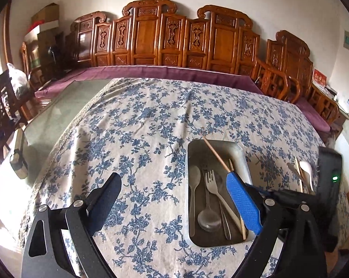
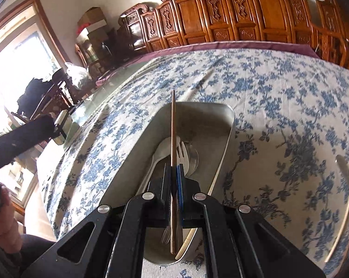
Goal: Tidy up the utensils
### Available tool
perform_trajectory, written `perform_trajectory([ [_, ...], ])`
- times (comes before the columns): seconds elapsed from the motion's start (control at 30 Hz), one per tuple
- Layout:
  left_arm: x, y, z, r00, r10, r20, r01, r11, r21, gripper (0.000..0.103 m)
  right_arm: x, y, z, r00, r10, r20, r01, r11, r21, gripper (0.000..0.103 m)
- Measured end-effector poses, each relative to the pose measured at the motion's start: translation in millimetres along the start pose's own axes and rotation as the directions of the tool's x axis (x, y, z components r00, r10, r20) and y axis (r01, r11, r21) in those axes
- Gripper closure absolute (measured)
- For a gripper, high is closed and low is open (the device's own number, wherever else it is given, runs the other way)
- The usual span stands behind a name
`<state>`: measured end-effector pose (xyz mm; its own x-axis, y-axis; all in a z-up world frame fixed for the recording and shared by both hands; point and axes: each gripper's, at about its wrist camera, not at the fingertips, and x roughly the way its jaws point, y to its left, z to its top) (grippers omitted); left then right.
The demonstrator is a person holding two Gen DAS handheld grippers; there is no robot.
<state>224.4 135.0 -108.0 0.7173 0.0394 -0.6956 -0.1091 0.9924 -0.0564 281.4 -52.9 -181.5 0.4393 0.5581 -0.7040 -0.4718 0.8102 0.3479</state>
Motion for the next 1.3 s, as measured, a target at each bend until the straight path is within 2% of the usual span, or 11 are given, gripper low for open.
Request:
perform_trajectory([
  [0.3,0.9,-3.3,-1.1,1.000,0.002,-0.007,-0.002,1.000,0.006,0.015,18.2,2.5,-14.4,0.999,0.017,-0.042,-0.015,0.999,0.037,0.096],
  [0.37,0.9,-4.2,-1.2,1.000,0.003,-0.007,-0.003,1.000,0.008,0.015,18.2,5.6,-15.2,0.999,0.021,-0.042,-0.020,0.999,0.027,0.094],
  [0.67,3.4,-8.2,-2.8,1.000,-0.001,-0.008,0.001,1.000,0.012,0.015,-6.3,7.4,-20.4,1.000,0.019,-0.009,-0.019,0.999,-0.038,0.094],
  [0.93,6.4,-32.8,-6.8,0.999,-0.027,-0.018,0.028,0.998,0.048,0.015,-66.5,-31.2,-25.6,0.996,-0.073,0.047,0.077,0.992,-0.103,0.094],
  [1.13,10.9,-63.8,-14.3,0.996,-0.075,-0.041,0.078,0.993,0.085,0.015,-115.6,-79.4,-31.2,0.978,-0.188,0.085,0.198,0.972,-0.130,0.094],
  [1.23,12.9,-84.8,-18.4,0.994,-0.096,-0.046,0.101,0.988,0.116,0.015,-133.2,-106.5,-35.5,0.964,-0.247,0.098,0.258,0.958,-0.125,0.080],
  [1.3,13.7,-97.2,-21.5,0.993,-0.111,-0.050,0.117,0.984,0.133,0.015,-141.3,-127.9,-38.7,0.952,-0.289,0.099,0.299,0.948,-0.108,0.080],
])
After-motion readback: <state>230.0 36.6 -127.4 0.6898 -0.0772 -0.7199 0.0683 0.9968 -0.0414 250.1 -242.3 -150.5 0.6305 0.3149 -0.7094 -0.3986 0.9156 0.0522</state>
